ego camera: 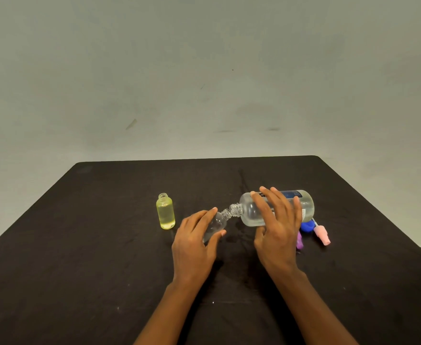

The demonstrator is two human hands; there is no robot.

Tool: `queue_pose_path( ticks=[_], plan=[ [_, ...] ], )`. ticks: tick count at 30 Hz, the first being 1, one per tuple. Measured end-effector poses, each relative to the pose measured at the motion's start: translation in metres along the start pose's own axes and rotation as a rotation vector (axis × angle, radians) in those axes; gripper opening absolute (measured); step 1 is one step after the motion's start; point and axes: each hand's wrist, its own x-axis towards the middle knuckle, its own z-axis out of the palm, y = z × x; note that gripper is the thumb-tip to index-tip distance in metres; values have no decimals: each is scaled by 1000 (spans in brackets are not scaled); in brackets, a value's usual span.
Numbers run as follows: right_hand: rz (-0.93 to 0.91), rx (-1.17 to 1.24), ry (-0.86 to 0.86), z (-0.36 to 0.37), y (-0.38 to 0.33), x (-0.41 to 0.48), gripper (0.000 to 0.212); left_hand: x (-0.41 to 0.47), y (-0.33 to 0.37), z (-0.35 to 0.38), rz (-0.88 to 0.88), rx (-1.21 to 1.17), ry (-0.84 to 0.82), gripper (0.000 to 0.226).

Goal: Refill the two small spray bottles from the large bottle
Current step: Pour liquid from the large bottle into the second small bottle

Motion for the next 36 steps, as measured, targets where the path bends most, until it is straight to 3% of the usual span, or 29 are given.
queue_pose_path(
  ticks=[36],
  plan=[
    [8,5,-5,0,-1,0,74,-1,-3,1,11,-6,21,50]
  ],
)
